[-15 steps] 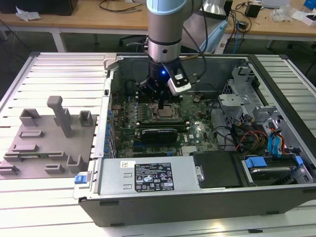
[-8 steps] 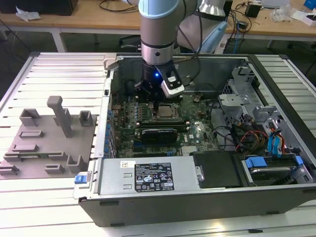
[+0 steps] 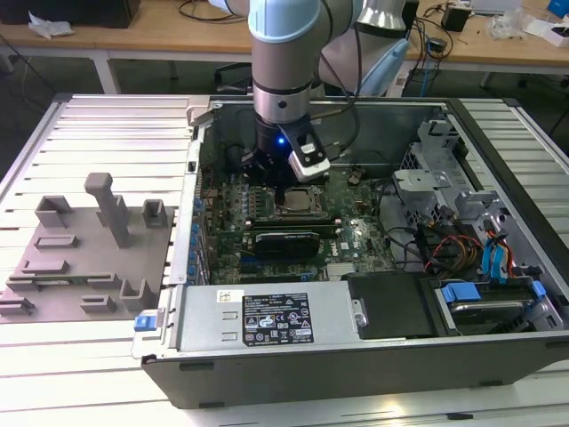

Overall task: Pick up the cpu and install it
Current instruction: 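Close the cpu cover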

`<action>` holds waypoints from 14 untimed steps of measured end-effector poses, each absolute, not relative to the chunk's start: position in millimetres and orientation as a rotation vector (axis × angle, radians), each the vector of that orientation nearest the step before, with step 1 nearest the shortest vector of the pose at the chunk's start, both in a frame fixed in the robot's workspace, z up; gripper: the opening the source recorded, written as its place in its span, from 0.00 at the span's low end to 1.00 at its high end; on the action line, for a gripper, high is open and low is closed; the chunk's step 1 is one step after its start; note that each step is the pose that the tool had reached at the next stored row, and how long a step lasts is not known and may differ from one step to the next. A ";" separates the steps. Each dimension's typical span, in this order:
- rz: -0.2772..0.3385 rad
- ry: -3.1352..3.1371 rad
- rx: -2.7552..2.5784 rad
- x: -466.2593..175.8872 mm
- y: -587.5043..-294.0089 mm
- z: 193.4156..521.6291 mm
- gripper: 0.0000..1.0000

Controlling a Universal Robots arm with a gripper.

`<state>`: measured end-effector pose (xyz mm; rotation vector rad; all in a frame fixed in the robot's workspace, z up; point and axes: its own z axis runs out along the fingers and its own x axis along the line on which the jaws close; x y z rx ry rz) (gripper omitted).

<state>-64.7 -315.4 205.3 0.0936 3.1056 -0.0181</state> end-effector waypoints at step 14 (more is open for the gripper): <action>-0.018 3.106 0.093 -64.9 -315.5 200.8 0.11</action>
